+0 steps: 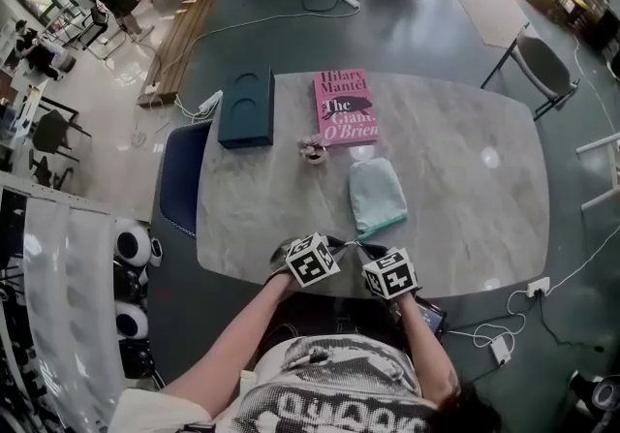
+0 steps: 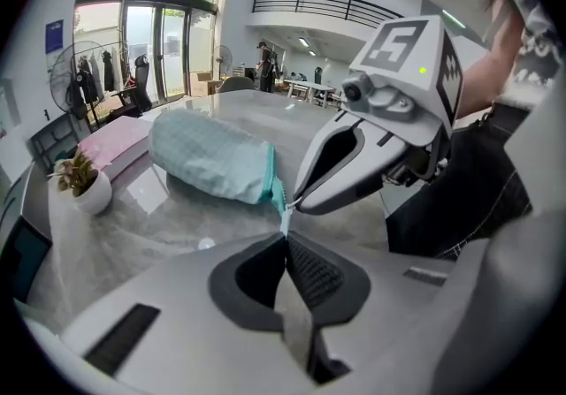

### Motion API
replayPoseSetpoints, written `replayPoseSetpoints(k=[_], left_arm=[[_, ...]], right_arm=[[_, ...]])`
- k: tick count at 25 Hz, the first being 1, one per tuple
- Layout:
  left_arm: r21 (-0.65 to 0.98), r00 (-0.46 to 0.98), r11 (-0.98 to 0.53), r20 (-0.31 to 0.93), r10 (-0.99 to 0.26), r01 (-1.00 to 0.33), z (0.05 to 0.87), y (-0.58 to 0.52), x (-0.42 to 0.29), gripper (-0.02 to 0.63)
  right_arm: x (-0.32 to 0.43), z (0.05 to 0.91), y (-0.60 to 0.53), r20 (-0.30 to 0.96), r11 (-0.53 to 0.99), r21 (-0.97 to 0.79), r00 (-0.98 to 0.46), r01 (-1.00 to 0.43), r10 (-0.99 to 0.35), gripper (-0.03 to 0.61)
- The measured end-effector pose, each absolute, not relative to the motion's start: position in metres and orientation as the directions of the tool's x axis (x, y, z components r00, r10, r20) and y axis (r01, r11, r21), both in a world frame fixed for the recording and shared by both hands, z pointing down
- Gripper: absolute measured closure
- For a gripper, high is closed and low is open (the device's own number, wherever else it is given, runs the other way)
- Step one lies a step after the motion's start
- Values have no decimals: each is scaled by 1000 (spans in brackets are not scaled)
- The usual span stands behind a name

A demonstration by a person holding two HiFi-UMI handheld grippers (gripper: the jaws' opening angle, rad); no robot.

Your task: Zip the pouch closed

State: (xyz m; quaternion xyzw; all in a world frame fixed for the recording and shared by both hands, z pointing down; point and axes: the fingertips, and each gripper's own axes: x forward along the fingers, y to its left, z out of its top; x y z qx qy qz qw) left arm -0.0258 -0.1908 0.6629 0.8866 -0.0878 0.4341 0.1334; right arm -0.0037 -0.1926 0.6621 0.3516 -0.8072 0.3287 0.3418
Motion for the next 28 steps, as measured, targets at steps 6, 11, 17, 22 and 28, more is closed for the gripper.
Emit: replayPoseSetpoints(k=[6,11,17,22,28], left_arm=[[161,597,-954,802,-24,-254,664,-192,-28,601],[157,595,-953,804,-29,-259,664,-194,-31,601],[151,598,-951,800,-43,-270,662,-202,-34,601],[139,590,-952,805,-53,-274,660,-208,-35,601],[137,581,-944,811,-67,-300,663,-213,-43,601]], right_arm=[[4,666,-196,794,521,-281,-500,-806,-345,572],[12,668,-203,803,530,-260,-486,-807,-345,572],[23,670,-213,816,546,-226,-463,-807,-346,571],[36,670,-221,833,547,-183,-425,-817,-356,571],[73,675,-231,854,496,-145,-362,-856,-374,572]])
